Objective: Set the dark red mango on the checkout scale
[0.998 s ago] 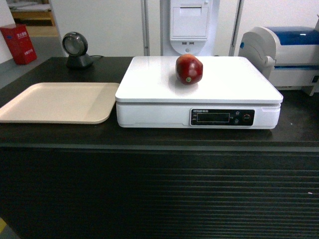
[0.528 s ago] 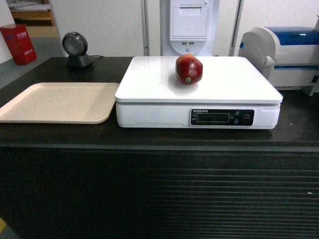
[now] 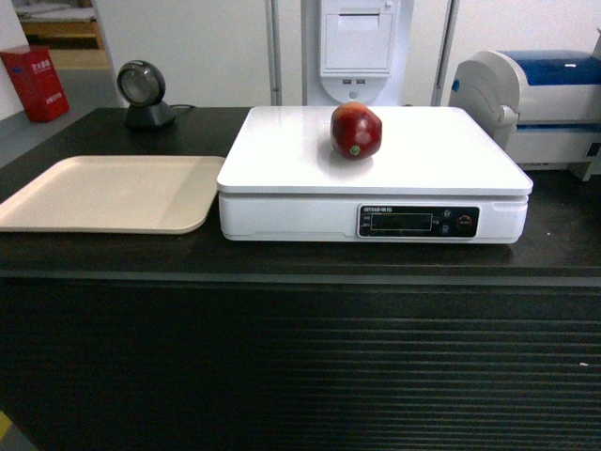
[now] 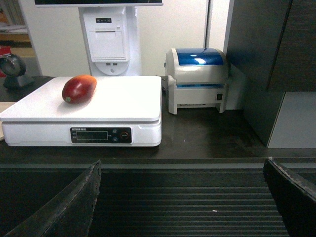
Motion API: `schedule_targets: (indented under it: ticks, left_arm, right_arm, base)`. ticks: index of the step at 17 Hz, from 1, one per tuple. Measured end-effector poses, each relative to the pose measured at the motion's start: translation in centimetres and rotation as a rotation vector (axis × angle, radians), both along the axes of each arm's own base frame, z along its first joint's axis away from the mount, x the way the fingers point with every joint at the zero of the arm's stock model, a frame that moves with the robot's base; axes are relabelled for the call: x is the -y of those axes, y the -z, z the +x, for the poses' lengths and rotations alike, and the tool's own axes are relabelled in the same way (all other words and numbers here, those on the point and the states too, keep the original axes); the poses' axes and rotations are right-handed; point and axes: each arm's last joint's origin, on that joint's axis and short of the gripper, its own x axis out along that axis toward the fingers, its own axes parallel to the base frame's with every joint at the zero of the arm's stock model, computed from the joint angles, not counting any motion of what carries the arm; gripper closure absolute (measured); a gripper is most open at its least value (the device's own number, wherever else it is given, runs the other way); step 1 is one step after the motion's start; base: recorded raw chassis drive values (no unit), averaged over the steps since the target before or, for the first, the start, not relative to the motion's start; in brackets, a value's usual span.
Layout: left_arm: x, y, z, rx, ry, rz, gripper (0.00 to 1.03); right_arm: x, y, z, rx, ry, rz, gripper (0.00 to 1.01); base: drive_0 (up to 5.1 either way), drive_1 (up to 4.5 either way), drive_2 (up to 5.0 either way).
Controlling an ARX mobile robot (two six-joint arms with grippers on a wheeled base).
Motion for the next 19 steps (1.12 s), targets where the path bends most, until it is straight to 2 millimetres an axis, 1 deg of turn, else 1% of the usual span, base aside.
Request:
schedule_targets:
  ticks: [3,5,19]
  left_arm:
    - [0.0,0.0,0.0,0.0,0.0,0.0,0.03]
    - [0.0,0.0,0.0,0.0,0.0,0.0,0.06]
    - [0.0,0.0,0.0,0.0,0.0,0.0,0.05]
  right_arm:
    - [0.0,0.0,0.0,0.0,0.0,0.0,0.03]
    - [0.0,0.0,0.0,0.0,0.0,0.0,0.03]
    - [0.0,0.0,0.0,0.0,0.0,0.0,0.03]
  base:
    - [0.0,0.0,0.0]
    - [0.0,0.0,0.0]
    - [0.0,0.0,0.0]
